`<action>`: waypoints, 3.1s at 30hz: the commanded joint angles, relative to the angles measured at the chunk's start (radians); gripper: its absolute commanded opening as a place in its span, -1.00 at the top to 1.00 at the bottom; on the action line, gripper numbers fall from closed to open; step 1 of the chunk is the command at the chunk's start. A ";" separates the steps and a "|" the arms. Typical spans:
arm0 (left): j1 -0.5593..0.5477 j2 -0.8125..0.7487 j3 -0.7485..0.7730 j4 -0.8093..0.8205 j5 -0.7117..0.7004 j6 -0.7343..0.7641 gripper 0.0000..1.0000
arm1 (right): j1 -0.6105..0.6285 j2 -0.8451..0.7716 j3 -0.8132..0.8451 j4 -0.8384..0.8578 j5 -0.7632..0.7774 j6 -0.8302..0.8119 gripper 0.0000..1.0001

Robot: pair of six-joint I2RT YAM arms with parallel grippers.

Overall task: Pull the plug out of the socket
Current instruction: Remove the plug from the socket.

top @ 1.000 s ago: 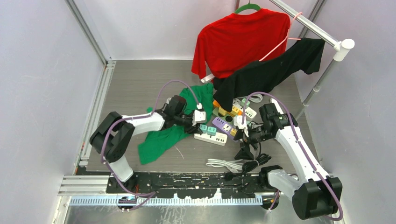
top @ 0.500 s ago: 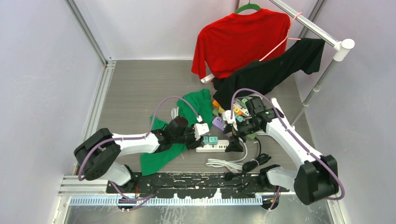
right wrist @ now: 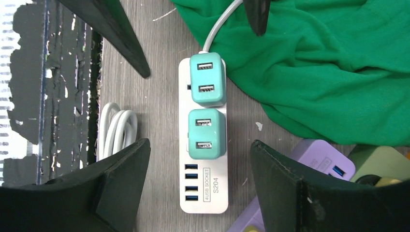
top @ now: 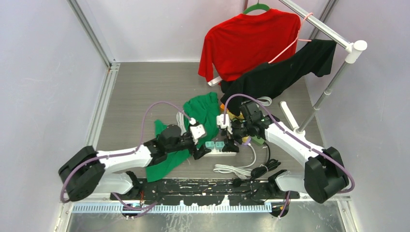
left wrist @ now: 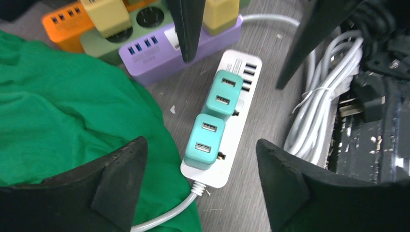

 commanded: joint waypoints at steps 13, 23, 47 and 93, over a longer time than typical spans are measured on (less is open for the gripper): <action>-0.003 -0.131 -0.158 0.259 0.083 0.123 -0.72 | 0.108 0.052 -0.018 0.140 0.160 0.022 -0.37; 0.095 0.105 -0.039 0.340 0.282 0.121 -0.19 | 0.114 0.058 -0.024 0.123 0.162 -0.004 -0.06; 0.134 0.216 0.004 0.383 0.392 0.023 1.00 | 0.127 0.083 -0.027 0.067 0.168 -0.075 0.71; -0.032 0.059 -0.165 0.547 0.040 0.019 1.00 | 0.146 0.177 0.007 -0.012 0.292 -0.125 0.88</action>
